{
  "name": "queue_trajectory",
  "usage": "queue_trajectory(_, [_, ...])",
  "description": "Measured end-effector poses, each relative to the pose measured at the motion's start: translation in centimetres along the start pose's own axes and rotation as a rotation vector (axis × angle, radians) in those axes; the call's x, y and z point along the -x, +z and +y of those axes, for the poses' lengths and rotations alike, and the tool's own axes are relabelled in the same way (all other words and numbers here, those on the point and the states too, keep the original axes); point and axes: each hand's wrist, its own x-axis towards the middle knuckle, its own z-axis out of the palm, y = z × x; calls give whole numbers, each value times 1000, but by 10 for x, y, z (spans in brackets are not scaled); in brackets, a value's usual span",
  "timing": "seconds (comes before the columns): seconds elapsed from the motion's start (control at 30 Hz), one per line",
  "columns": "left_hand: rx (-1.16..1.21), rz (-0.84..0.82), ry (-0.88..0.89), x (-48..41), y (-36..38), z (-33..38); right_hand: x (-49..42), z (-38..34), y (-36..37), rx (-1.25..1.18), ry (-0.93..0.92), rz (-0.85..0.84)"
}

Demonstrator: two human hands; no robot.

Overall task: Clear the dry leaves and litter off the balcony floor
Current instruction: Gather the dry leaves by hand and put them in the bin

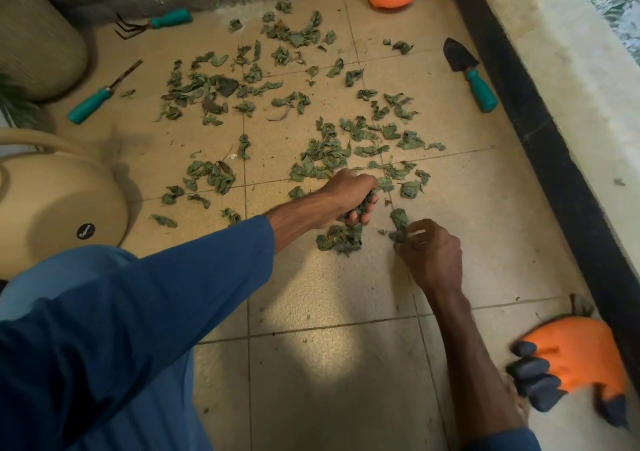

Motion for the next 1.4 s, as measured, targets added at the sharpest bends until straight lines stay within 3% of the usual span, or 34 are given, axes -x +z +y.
queue_trajectory(0.2, [-15,-12,-1,0,4,1,2,-2,-2,31,-34,-26])
queue_trajectory(0.33, [-19,-22,-5,1,3,-1,3,0,-11,-60,10,-21])
queue_trajectory(0.5, [-11,-32,-6,1,1,-3,-4,-3,-36,-197,42,-161])
queue_trajectory(0.73, [-25,-46,-12,1,0,-4,-16,-12,-57,-290,47,-142])
queue_trajectory(1.2, [-142,-65,88,-6,-6,-14,-13,-37,-69,-673,2,-226])
queue_trajectory(1.4, [-68,-67,15,-10,-5,-18,-11,-45,-75,-857,-4,-287])
